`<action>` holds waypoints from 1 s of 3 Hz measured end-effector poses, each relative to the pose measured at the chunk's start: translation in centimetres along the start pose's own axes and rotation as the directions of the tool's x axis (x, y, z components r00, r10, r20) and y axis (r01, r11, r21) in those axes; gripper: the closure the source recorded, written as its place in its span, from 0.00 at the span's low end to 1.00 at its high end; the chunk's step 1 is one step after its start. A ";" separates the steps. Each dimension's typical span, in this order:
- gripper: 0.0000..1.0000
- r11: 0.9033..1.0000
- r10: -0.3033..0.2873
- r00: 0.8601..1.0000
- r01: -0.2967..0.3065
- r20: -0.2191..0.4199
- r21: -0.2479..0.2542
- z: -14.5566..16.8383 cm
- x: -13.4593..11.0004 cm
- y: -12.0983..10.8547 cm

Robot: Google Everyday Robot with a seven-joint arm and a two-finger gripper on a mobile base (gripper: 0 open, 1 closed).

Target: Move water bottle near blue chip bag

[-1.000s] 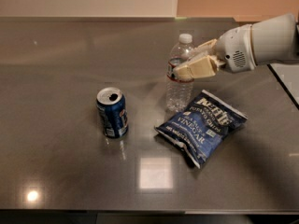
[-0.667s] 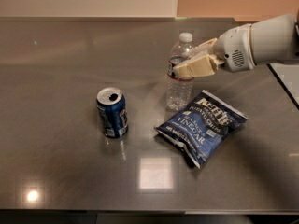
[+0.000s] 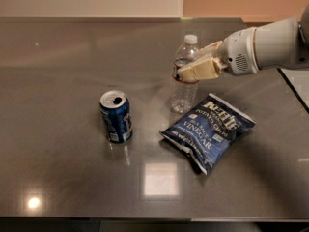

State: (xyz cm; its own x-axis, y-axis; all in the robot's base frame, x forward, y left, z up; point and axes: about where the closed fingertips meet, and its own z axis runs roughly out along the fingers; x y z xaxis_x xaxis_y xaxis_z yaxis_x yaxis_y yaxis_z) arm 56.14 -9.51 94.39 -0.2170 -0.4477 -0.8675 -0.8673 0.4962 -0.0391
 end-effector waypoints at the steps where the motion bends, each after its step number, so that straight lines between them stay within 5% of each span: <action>1: 0.82 1.000 -0.007 1.000 0.007 0.011 0.016 0.5 0.0 0.1; 3: 0.35 0.999 -0.030 0.999 0.030 0.024 0.013 0.7 0.0 0.4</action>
Offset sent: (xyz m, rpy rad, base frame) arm 0.0016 0.0047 -0.0055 0.0047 -0.0431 -0.0181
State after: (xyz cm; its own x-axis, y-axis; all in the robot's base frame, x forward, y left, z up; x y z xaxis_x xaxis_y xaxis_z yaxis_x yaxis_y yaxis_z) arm 56.11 -8.73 94.04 -0.1804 -0.4446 -0.8774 -0.8674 0.4925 -0.0713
